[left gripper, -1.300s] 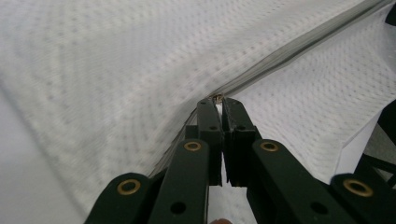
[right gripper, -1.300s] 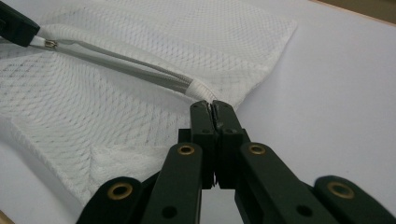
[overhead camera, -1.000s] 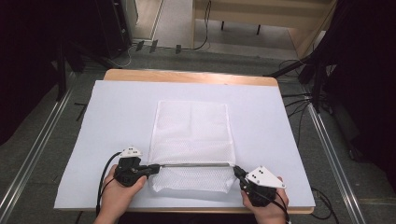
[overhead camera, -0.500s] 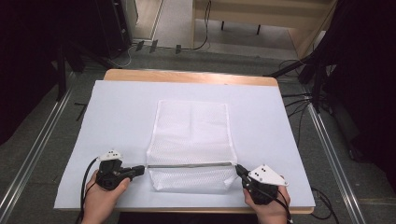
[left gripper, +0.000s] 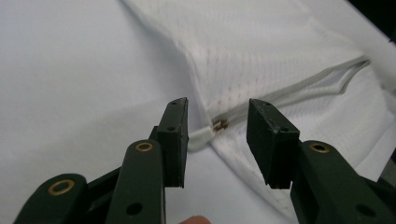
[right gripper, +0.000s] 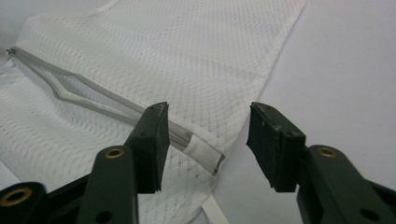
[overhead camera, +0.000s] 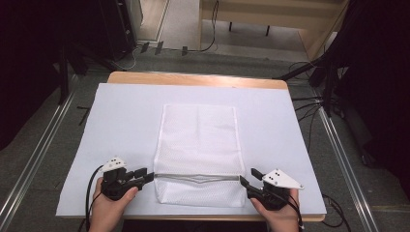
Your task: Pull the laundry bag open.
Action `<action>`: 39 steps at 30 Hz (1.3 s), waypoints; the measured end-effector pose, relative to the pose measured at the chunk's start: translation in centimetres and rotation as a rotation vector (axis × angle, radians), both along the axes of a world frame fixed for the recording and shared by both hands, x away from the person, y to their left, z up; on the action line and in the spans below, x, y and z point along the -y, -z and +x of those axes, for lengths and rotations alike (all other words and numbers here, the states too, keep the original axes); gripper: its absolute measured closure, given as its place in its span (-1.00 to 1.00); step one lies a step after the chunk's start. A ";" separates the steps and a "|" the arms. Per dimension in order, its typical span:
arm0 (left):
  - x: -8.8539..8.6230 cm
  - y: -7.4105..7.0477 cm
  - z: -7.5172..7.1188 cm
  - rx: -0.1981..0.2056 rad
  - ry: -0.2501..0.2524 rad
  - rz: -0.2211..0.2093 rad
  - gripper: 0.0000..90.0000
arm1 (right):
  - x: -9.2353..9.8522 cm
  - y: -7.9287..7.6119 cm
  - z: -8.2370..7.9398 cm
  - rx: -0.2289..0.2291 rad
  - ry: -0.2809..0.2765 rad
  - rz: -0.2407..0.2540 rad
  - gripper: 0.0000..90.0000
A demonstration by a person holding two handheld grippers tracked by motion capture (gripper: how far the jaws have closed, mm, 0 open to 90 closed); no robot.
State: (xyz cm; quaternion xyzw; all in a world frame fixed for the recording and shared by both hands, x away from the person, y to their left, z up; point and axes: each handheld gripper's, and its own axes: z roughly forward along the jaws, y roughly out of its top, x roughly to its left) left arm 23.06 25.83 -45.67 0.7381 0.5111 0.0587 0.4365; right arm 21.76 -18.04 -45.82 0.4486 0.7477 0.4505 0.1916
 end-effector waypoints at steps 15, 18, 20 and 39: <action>1.3 0.0 -1.7 0.076 0.028 0.013 0.27 | 1.7 0.5 0.4 0.003 0.062 0.027 0.14; 0.7 0.2 -1.4 0.131 -0.006 0.033 0.05 | 2.5 0.6 0.5 0.010 0.073 0.043 0.09; 0.3 0.4 -1.1 0.191 -0.029 0.046 -0.11 | 3.1 0.7 0.7 0.015 0.084 0.058 0.06; -4.5 0.0 0.4 0.243 -0.114 0.042 -0.70 | 8.3 0.7 1.7 0.020 0.208 0.087 -0.43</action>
